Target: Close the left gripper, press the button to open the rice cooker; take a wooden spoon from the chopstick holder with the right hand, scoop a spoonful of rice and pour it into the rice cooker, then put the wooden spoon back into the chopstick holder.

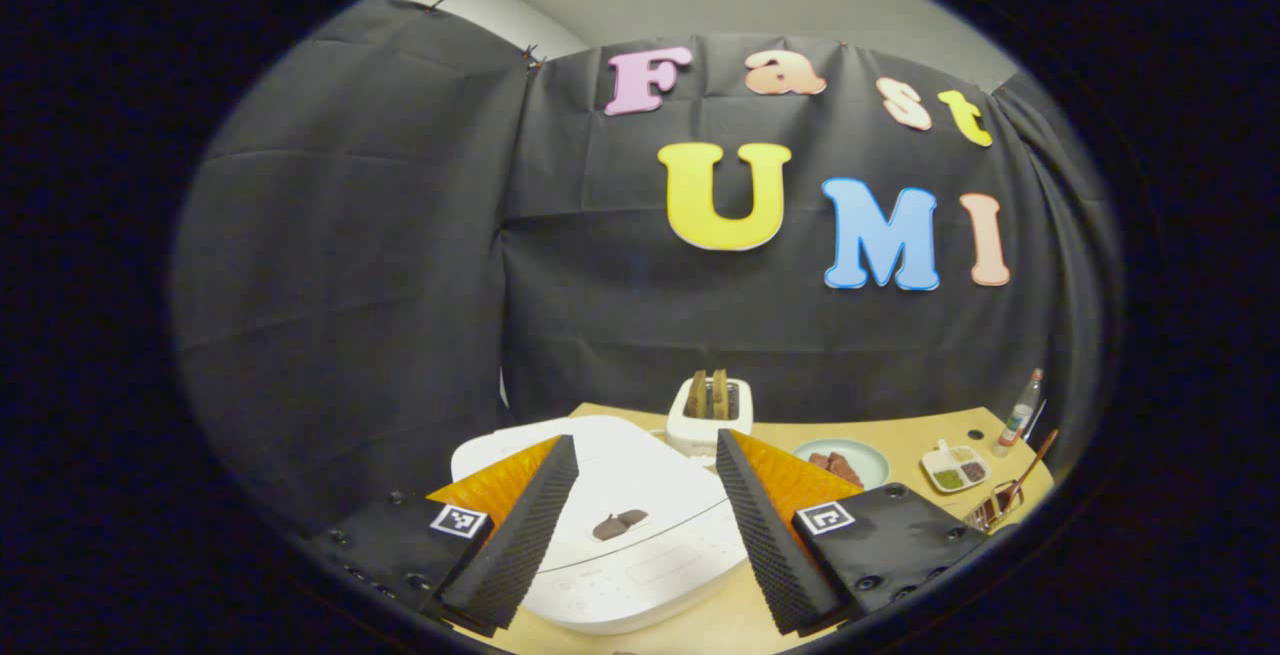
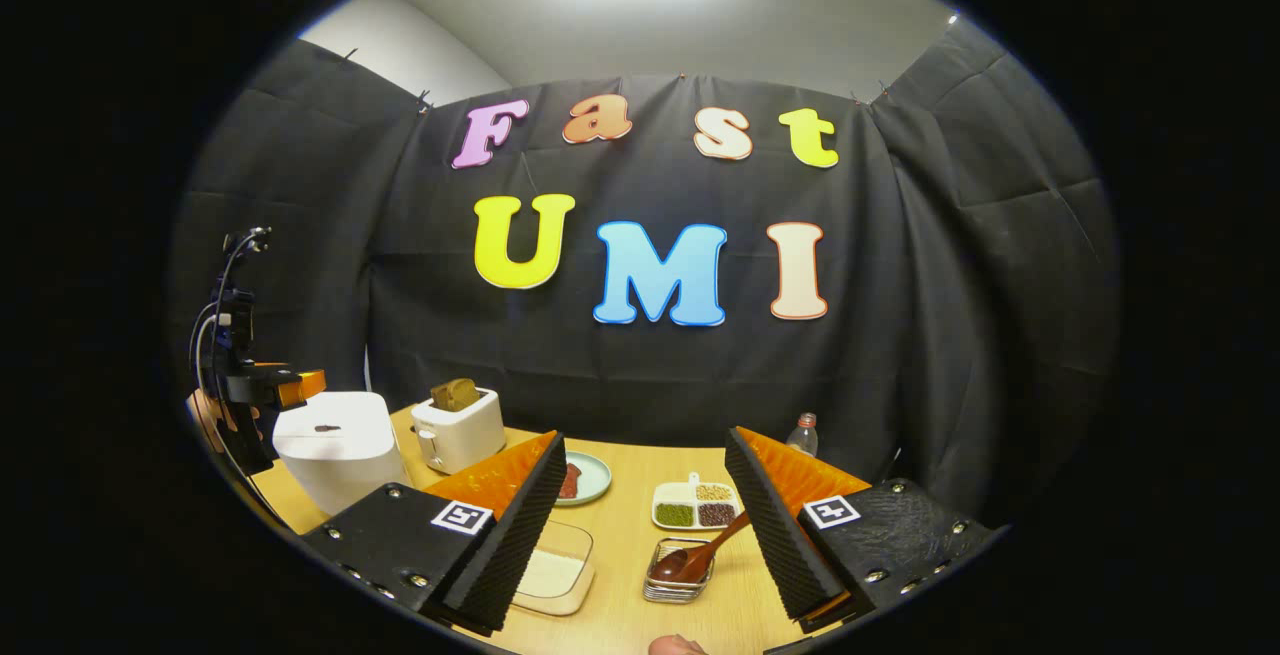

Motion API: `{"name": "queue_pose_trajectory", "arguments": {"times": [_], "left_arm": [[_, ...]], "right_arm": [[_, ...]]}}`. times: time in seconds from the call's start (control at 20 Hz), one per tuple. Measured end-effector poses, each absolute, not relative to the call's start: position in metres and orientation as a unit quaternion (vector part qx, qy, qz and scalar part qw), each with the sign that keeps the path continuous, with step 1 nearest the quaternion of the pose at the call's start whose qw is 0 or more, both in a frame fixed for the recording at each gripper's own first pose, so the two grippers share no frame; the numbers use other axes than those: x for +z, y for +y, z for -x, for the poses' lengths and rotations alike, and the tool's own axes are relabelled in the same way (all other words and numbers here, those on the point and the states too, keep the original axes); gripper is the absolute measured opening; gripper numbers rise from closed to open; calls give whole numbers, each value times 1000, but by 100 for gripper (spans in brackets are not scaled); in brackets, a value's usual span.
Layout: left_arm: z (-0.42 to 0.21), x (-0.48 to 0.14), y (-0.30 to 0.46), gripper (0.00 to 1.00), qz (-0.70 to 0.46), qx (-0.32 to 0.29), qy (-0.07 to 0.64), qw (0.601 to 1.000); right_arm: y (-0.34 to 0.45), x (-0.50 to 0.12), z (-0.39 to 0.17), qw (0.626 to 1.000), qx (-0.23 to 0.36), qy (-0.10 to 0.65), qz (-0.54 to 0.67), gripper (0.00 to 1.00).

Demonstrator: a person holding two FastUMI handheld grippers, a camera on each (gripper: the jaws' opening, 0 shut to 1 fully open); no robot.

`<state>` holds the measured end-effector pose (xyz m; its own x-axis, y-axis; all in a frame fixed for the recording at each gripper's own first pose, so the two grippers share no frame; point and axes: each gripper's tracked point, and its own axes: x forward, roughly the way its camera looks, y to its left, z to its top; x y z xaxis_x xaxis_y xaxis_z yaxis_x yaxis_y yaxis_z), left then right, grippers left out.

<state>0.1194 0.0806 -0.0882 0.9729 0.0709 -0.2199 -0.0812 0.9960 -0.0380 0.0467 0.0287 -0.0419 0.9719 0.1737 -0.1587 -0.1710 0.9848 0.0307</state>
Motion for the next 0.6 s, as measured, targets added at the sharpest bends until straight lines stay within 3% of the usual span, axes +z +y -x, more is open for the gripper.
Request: {"name": "queue_pose_trajectory", "arguments": {"times": [0.15, 0.2, 0.6], "left_arm": [[-91, -48, 72, 95, 11, 29, 58, 998], [-82, -35, 70, 95, 5, 26, 45, 999], [-25, -9, 57, 95, 25, 20, 13, 999]], "right_arm": [[32, -23, -47, 994, 91, 62, -1, 97], [33, -18, -46, 994, 91, 57, 0, 92], [39, -11, -41, 995, 94, 41, -15, 97]]}}
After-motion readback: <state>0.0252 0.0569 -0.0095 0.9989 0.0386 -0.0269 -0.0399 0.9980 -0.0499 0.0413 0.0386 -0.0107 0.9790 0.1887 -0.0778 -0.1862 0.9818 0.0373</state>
